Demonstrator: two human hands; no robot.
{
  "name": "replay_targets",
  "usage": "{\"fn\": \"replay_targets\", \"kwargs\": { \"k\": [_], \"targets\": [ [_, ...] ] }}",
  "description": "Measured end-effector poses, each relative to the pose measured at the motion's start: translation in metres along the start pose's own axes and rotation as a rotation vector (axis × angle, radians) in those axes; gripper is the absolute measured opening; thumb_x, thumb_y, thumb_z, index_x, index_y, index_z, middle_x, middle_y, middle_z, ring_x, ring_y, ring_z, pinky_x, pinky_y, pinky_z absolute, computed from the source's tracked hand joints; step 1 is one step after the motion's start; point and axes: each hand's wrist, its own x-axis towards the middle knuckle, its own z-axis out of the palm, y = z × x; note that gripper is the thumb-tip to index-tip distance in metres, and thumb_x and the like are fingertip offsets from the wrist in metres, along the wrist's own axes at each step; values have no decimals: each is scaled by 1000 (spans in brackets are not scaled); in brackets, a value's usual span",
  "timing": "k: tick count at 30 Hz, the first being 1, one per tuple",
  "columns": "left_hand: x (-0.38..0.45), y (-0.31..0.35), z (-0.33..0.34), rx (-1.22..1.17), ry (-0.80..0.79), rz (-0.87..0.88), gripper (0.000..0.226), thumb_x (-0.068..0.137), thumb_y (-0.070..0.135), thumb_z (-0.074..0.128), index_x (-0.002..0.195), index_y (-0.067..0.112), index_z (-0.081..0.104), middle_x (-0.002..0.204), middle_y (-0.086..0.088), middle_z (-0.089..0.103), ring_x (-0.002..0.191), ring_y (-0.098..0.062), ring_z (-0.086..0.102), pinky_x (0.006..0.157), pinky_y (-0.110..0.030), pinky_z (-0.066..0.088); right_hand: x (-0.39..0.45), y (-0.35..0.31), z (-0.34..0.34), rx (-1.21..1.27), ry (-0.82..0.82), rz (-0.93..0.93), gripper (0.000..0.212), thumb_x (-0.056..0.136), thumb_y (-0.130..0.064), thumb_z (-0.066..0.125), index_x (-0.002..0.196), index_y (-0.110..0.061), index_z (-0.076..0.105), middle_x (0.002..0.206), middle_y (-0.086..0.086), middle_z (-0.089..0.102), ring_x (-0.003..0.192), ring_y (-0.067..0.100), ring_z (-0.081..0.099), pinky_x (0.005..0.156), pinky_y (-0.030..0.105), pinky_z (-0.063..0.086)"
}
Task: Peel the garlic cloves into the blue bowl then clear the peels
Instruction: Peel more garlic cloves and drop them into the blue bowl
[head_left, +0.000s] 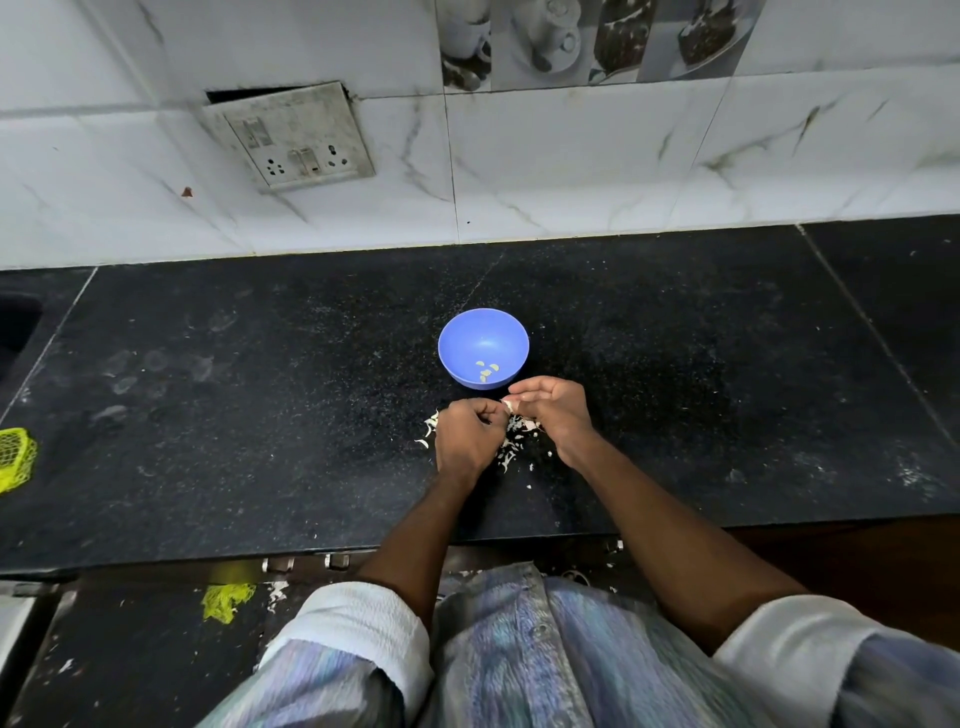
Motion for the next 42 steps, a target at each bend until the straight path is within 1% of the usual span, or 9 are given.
{"fn": "replay_targets", "kwargs": {
  "k": [5,9,14,17,20,25,33,38,42],
  "targets": [
    [0,0,2,-63,-28,-21,28,86,31,76,68,9,73,58,-4,66,51,-7,44,55,-36,47,2,2,2,-52,9,-17,18,79,6,81,95,0,75,86,13,79,84,20,76,81,28,60],
    [0,-1,2,-59,-23,27,34,85,30,73,60,9,65,50,-5,52,51,-7,33,52,-36,40,3,2,3,-33,0,4,18,80,5,80,97,-1,74,88,13,79,86,20,77,80,28,59],
    [0,0,4,-84,-32,-51,21,84,27,73,67,14,75,57,1,67,50,-4,50,57,-31,50,0,1,1,28,-32,48,22,85,4,77,106,2,74,98,18,78,80,12,71,70,18,53],
    [0,2,3,-98,-39,-89,12,85,26,76,76,20,79,63,9,72,55,1,62,57,-17,49,-1,4,0,105,-71,94,21,88,5,72,109,3,74,104,21,76,91,19,70,85,27,57],
    [-2,2,1,-92,-49,-100,10,87,27,75,79,20,77,66,9,72,57,1,62,57,-13,45,-2,2,-1,145,-88,131,21,89,8,69,110,7,73,107,21,75,99,24,73,90,29,60],
    [-4,2,-2,-78,-74,-65,9,90,25,73,81,22,74,71,10,71,61,0,61,58,-9,43,-5,0,-1,169,-93,156,22,89,9,69,111,8,72,103,17,76,92,19,75,81,23,60],
    [1,-5,0,-204,-17,-122,29,84,47,54,77,22,66,72,1,72,73,-29,71,74,-47,60,-4,7,-6,100,-113,162,27,88,7,70,112,-3,75,103,16,78,92,18,74,84,27,59],
    [-1,-2,-3,-111,7,-76,32,92,43,75,72,18,69,64,8,67,58,-5,58,63,-26,49,-3,2,-7,198,-67,195,23,87,12,67,109,6,73,101,23,77,91,25,75,90,31,60],
    [-1,1,-6,-90,-1,-15,13,84,24,86,87,28,74,75,9,71,64,-6,65,66,-21,54,-3,5,-8,219,-50,190,24,88,9,69,112,7,71,102,25,76,93,27,76,85,29,62]
  ]
}}
